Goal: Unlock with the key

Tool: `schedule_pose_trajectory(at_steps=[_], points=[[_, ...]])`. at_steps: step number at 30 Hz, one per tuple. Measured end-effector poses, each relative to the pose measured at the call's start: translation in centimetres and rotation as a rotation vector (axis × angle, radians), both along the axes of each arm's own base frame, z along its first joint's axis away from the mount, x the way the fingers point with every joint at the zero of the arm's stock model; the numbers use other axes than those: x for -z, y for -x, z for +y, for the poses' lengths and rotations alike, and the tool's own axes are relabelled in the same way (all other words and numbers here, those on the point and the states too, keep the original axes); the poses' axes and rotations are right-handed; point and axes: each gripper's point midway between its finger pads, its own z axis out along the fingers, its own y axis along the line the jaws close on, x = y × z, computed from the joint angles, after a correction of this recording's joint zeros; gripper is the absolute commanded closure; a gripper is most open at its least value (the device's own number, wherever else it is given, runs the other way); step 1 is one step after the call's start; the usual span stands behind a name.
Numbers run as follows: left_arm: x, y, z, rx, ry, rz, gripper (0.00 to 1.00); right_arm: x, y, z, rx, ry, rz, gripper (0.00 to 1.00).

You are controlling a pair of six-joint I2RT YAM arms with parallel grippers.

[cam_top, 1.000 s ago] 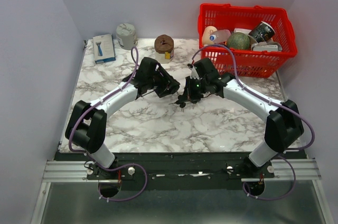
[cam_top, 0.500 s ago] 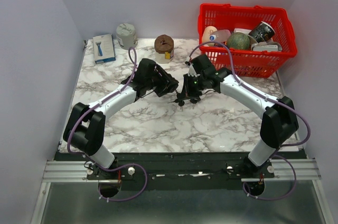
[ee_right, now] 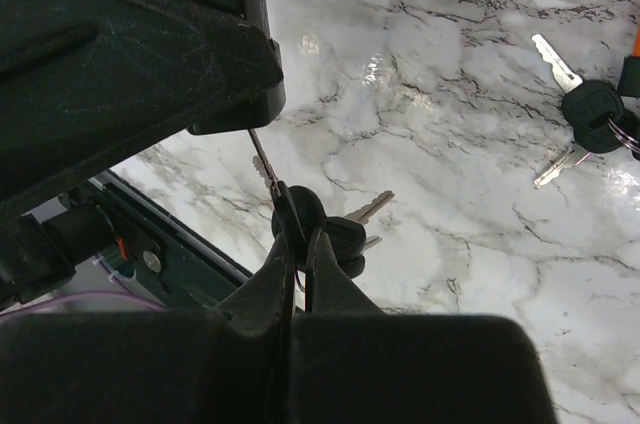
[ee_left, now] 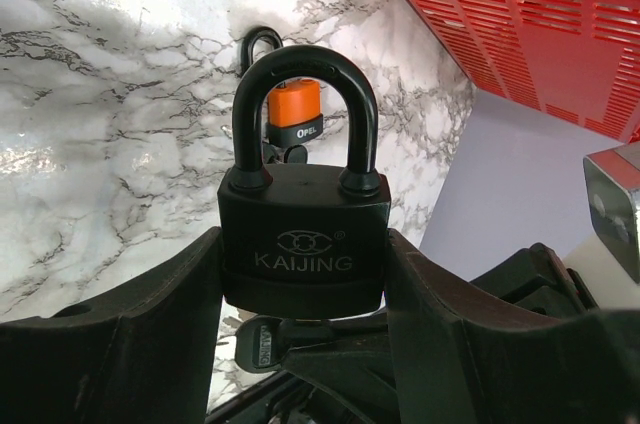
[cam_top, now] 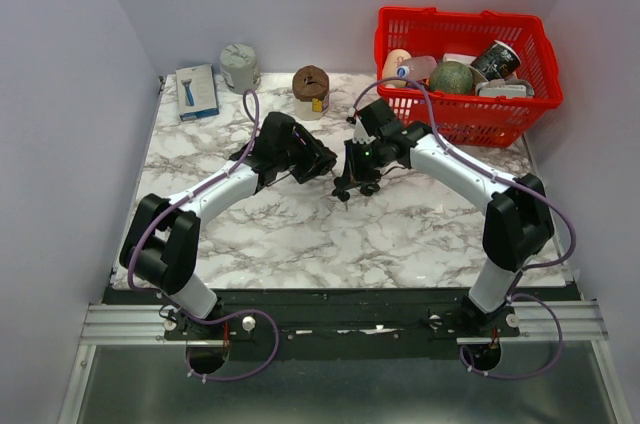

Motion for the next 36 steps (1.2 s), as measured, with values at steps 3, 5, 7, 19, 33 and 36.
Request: schedule_pose_trajectory(at_steps=[3,5,7,19,33,36], points=[[0.0,0.0,0.0,0.006,-0.005,-0.004,1.0,0.1,0.0,0.0,-0.012,0.006,0.007,0.99],[0.0,0.0,0.0,0.007,-0.007,-0.007,1.0,0.0,-0.1,0.0,-0.019,0.007,0.013,0.99],[0.0,0.0,0.0,0.007,-0.008,-0.013,1.0,-0.1,-0.2,0.0,-0.026,0.007,0.015,0.99],[-0.2,-0.2,-0.7,0.036,-0.035,-0.049,1.0,-0.9,-0.3,-0.4,-0.029,0.008,0.051,0.99],[-0.2,0.1,-1.5,0.014,-0.008,0.019,1.0,-1.3,0.6,-1.0,-0.004,-0.029,0.112,0.99],[-0.2,1.8,-2.4,0.024,0.032,0.087,1.0,-1.8,2.3,-1.9,0.008,-0.041,0.138,0.99]])
